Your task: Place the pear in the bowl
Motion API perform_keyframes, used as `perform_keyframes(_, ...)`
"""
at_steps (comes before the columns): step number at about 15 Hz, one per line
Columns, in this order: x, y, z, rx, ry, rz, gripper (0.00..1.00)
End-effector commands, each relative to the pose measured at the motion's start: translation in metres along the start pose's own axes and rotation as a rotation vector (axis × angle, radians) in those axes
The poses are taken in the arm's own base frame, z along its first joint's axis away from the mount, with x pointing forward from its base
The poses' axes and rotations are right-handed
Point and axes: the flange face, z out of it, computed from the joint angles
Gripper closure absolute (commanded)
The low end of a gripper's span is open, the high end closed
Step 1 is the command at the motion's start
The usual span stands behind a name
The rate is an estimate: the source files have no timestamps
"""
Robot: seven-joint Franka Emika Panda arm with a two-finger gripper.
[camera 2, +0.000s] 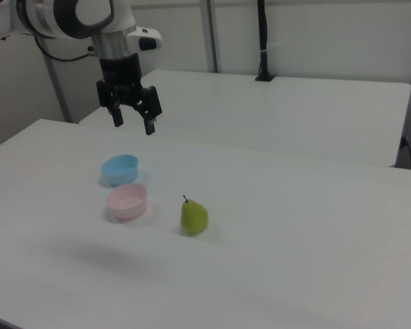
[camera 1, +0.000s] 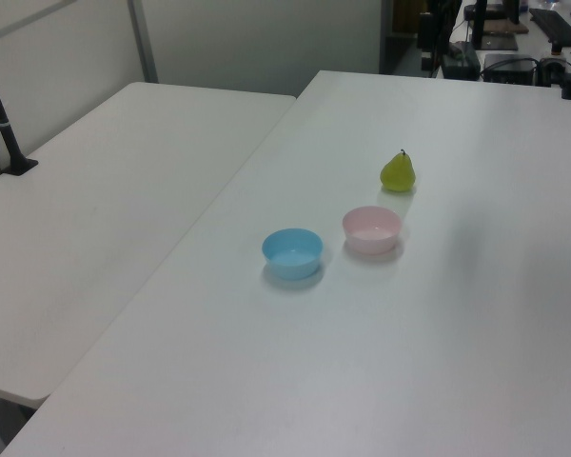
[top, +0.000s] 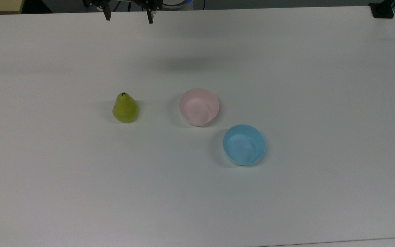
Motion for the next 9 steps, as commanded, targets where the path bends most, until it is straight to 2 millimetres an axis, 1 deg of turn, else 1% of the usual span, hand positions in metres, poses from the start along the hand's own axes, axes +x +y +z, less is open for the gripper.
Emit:
perform_keyframes(1, 0.0005, 0.0072, -0.0031, 0.007, 0.024, 0.015, 0.00)
perform_keyframes(9, 0.0010, 0.0074, -0.0017, 0.005, 0.022, 0.000, 0.00)
